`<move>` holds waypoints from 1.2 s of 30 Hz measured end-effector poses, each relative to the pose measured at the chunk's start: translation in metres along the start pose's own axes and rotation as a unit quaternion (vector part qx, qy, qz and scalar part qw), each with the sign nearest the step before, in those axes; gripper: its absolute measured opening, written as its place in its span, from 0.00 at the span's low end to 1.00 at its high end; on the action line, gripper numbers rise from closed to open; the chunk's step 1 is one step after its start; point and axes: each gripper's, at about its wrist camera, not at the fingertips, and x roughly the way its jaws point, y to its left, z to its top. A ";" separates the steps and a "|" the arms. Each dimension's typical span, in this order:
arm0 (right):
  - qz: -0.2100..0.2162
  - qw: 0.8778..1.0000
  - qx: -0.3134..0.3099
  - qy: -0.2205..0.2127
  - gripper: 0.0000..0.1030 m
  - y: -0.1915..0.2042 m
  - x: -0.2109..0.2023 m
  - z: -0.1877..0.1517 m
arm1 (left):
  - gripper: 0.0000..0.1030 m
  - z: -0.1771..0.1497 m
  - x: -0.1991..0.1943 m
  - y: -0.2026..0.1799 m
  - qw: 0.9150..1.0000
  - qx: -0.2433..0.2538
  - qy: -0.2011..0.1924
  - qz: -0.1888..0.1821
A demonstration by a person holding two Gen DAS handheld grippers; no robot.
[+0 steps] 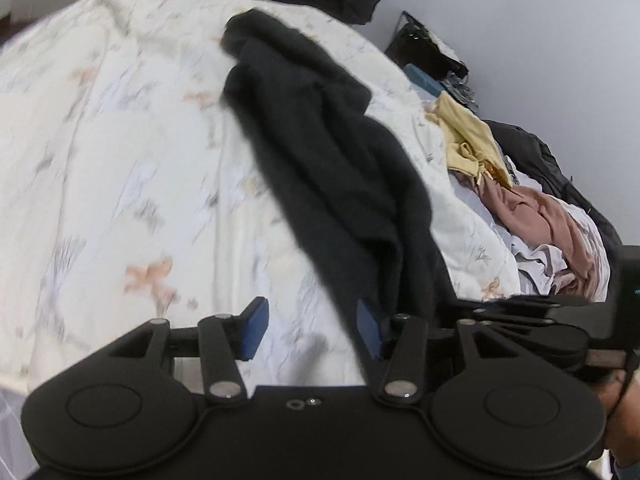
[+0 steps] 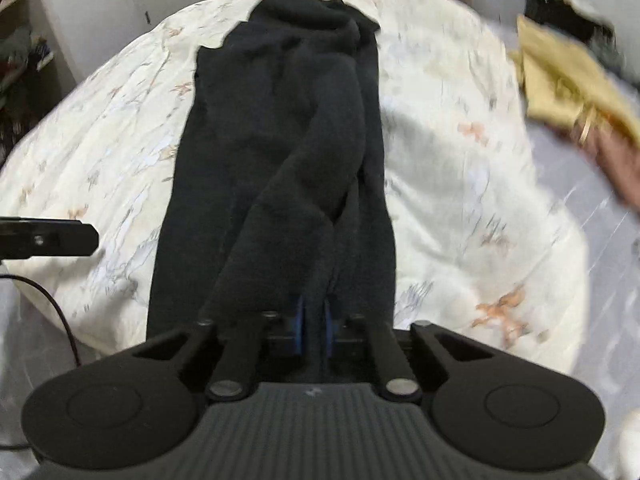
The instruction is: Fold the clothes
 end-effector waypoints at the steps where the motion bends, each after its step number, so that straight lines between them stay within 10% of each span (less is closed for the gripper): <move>1: -0.017 1.000 -0.021 0.005 0.09 0.003 -0.003 0.000 | 0.47 0.001 0.001 0.001 1.000 -0.003 -0.001 -0.001; 8: -0.088 0.994 -0.043 0.041 0.07 -0.012 -0.019 -0.004 | 0.49 0.007 0.005 -0.008 0.999 0.018 -0.007 -0.030; 12: -0.024 0.996 0.055 0.070 0.12 -0.037 0.011 -0.029 | 0.50 0.015 0.032 -0.038 0.999 0.041 0.023 -0.028; 17: 0.010 0.990 0.142 0.001 0.15 -0.061 -0.024 -0.038 | 0.52 0.024 0.056 -0.062 0.998 0.038 0.047 -0.029; 25: 0.007 0.994 0.106 -0.004 0.29 -0.053 -0.078 -0.088 | 0.52 0.018 0.089 -0.073 0.997 0.006 0.071 0.003; 28: 0.008 0.995 0.104 0.002 0.29 -0.046 -0.077 -0.099 | 0.43 0.014 0.093 -0.060 0.994 -0.053 0.066 -0.069; 30: 0.006 0.995 0.102 0.009 0.29 -0.039 -0.078 -0.108 | 0.01 0.011 0.090 -0.054 0.992 -0.062 0.059 -0.096; 36: 0.014 0.995 0.094 0.020 0.29 -0.034 -0.085 -0.125 | 0.00 0.006 0.046 -0.040 0.990 -0.050 0.011 -0.129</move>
